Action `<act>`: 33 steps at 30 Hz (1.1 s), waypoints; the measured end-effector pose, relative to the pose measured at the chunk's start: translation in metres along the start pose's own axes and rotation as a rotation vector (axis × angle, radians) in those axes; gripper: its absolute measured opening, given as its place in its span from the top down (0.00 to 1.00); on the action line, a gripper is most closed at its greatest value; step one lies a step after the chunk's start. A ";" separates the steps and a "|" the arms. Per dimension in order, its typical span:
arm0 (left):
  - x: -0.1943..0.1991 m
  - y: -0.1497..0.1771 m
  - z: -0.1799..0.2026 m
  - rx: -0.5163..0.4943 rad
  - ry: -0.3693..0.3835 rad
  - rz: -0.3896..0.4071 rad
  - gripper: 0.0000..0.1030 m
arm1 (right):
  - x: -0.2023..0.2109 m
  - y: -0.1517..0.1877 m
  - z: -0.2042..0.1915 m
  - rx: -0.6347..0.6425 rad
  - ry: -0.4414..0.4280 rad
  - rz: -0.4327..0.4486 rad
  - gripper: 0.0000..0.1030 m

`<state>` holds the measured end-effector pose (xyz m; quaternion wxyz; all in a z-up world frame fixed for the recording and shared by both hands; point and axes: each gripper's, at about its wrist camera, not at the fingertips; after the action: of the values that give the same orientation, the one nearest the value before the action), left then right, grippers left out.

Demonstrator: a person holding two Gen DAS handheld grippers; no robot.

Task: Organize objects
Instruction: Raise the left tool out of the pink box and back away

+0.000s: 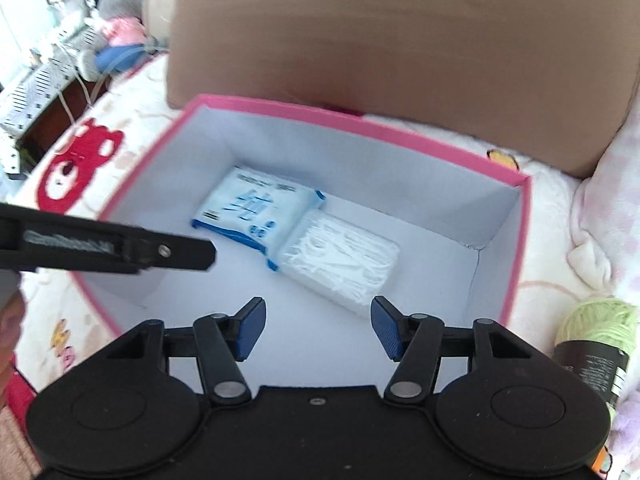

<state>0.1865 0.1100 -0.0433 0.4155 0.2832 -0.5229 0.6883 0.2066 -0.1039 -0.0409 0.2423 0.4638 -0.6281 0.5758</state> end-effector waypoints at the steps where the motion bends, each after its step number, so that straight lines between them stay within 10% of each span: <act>1: 0.004 0.001 0.003 -0.014 -0.006 -0.001 0.66 | 0.004 0.002 -0.003 0.008 -0.002 0.012 0.38; 16: 0.090 0.018 0.041 -0.156 -0.028 -0.006 0.57 | 0.109 0.031 -0.020 0.077 -0.066 0.086 0.36; 33: 0.163 0.051 0.078 -0.252 0.020 0.048 0.43 | 0.184 0.078 -0.021 0.165 -0.068 0.134 0.10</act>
<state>0.0586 0.0751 0.0889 0.4365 0.2095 -0.6076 0.6296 0.0509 -0.1469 0.0795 0.1429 0.4586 -0.6161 0.6243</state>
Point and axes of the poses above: each gripper's, at about its wrist camera, not at the fingertips, and x roughly against the way its jaws point, z to its right, y to its underside, and after that the axes turned 10 degrees about -x, right-handed
